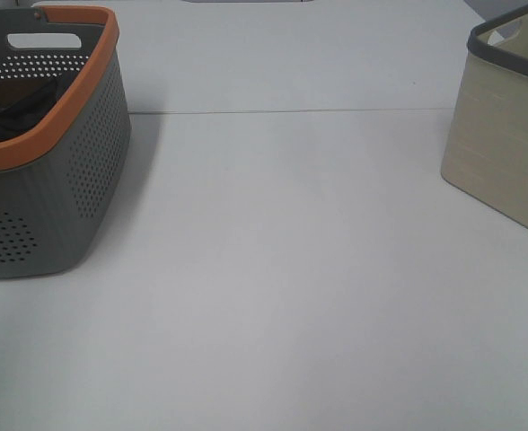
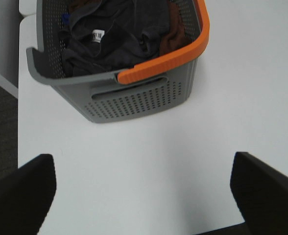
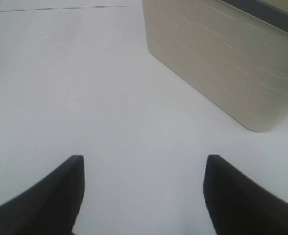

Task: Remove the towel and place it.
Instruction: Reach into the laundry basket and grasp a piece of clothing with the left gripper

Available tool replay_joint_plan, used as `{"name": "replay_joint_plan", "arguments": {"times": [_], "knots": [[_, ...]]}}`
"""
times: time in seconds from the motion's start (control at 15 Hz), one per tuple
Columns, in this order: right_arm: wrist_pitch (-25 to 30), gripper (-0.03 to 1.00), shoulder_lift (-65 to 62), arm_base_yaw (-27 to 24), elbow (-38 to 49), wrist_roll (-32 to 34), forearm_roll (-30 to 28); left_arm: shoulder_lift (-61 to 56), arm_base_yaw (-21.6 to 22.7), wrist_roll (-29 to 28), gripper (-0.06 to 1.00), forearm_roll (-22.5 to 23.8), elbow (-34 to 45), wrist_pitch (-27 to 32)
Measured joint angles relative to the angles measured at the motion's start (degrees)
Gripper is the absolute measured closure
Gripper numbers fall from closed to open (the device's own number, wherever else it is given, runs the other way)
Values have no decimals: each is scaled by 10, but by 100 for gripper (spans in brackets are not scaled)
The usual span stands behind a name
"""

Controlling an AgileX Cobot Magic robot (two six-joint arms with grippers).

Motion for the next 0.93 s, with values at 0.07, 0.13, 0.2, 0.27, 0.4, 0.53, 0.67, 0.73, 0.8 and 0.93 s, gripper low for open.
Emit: {"name": "replay_joint_plan", "arguments": {"times": [0.07,0.13,0.2,0.27,0.4,0.53,0.67,0.73,0.8,0.93], "knots": [[0,35,0,0,0,0,0,46,0,31,4,-3,-41,0],[0,35,0,0,0,0,0,92,0,61,4,-4,-77,0],[0,35,0,0,0,0,0,139,0,89,4,-4,-114,0],[0,35,0,0,0,0,0,189,0,118,4,-4,-154,0],[0,35,0,0,0,0,0,283,0,176,4,17,-223,0],[0,35,0,0,0,0,0,367,0,225,4,44,-274,-1],[0,35,0,0,0,0,0,442,2,259,4,57,-316,-2],[0,35,0,0,0,0,0,500,7,276,4,58,-337,-2],[0,35,0,0,0,0,0,541,9,284,4,63,-350,-6],[0,35,0,0,0,0,0,612,9,294,4,65,-359,-52]]}}
